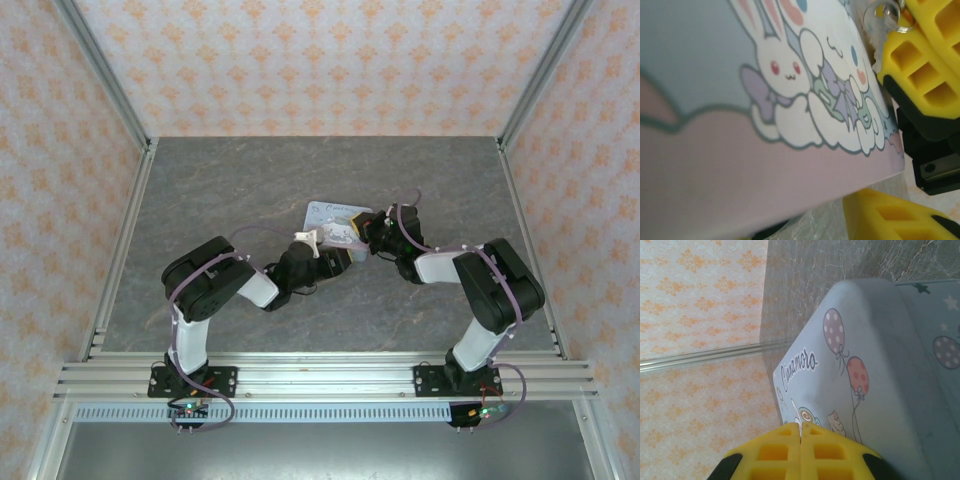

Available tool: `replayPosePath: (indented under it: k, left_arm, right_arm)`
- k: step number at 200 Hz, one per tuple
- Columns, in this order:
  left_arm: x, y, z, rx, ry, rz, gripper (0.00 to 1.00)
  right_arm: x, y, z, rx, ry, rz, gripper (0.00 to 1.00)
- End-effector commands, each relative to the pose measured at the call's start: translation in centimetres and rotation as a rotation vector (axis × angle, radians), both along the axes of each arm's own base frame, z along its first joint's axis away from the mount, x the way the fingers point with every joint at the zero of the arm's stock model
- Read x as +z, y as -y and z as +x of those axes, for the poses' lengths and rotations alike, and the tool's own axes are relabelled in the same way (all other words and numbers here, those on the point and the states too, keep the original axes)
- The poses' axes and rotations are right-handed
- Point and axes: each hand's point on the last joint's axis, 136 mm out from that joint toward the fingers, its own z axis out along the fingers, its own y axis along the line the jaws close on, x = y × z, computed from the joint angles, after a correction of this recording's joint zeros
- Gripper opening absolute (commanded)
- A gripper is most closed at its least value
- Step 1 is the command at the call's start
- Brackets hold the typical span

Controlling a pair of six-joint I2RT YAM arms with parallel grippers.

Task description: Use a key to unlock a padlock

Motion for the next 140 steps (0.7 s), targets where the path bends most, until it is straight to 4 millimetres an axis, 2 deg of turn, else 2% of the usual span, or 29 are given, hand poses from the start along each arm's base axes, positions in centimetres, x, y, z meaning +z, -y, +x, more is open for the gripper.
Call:
replayPosePath:
  k: [1,76,140]
  left_arm:
    - [-0.3,-0.4,0.1,0.068,-0.041,-0.056,0.45]
    - [-1.2,-1.6,-0.5,0.134,-0.074,0.006,0.34]
    - [-1.7,-1.8,-0.6,0.139,-0.092,0.035,0.25]
  right_arm:
    - [-0.8,0.2,-0.5,-0.013,-0.023,-0.004,0.0]
    - [-0.7,0.3,-0.4,-0.019,-0.021,0.0,0.0]
    - [-0.7,0.4,-0.5,-0.024,-0.022,0.003,0.0]
